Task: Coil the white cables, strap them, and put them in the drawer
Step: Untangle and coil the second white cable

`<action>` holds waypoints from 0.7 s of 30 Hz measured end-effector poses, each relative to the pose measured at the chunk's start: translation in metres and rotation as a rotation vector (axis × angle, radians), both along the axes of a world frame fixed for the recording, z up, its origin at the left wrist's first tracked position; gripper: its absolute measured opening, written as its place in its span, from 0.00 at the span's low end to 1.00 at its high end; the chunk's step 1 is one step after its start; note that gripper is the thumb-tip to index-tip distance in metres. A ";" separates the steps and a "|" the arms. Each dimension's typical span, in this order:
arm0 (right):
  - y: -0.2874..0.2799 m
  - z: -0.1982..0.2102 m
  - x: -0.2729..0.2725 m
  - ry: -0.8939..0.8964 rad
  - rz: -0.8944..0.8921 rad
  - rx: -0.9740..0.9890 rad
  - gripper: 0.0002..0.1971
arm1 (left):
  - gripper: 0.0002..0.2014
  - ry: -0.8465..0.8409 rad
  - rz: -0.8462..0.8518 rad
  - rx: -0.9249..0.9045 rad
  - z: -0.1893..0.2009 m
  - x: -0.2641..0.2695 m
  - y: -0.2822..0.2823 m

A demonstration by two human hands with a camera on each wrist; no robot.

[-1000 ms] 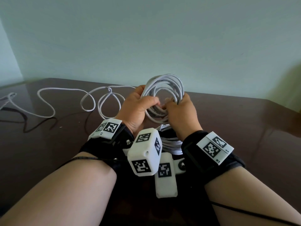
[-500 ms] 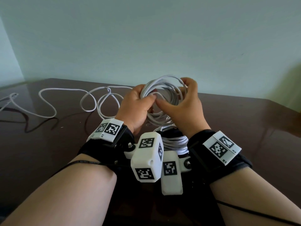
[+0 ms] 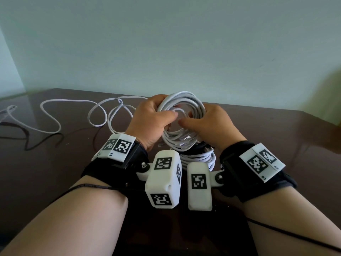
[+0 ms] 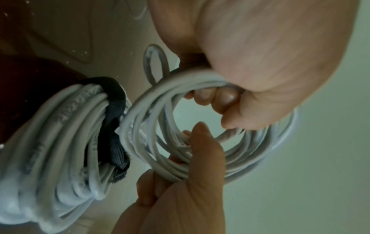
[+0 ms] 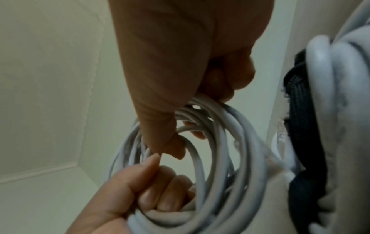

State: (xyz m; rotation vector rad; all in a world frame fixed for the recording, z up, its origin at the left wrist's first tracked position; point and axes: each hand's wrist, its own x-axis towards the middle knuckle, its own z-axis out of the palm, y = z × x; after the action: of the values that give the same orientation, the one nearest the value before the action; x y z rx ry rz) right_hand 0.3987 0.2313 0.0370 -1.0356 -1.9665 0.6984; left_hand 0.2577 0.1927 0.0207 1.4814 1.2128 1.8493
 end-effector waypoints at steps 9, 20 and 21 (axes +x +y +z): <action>0.005 -0.006 -0.001 0.128 -0.012 -0.043 0.10 | 0.26 -0.123 0.085 0.069 -0.003 -0.002 0.007; -0.005 -0.008 -0.012 0.580 0.123 -0.382 0.05 | 0.23 -0.282 -0.101 -0.079 -0.009 0.009 0.006; -0.006 -0.009 -0.014 0.590 0.145 -0.428 0.04 | 0.23 -0.315 -0.091 -0.086 -0.008 0.009 0.006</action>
State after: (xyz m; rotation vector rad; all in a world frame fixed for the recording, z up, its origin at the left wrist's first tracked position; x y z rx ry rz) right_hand 0.3851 0.2253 0.0278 -0.7997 -1.4113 1.3734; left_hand 0.2664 0.1989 0.0127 1.1280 1.0408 1.8590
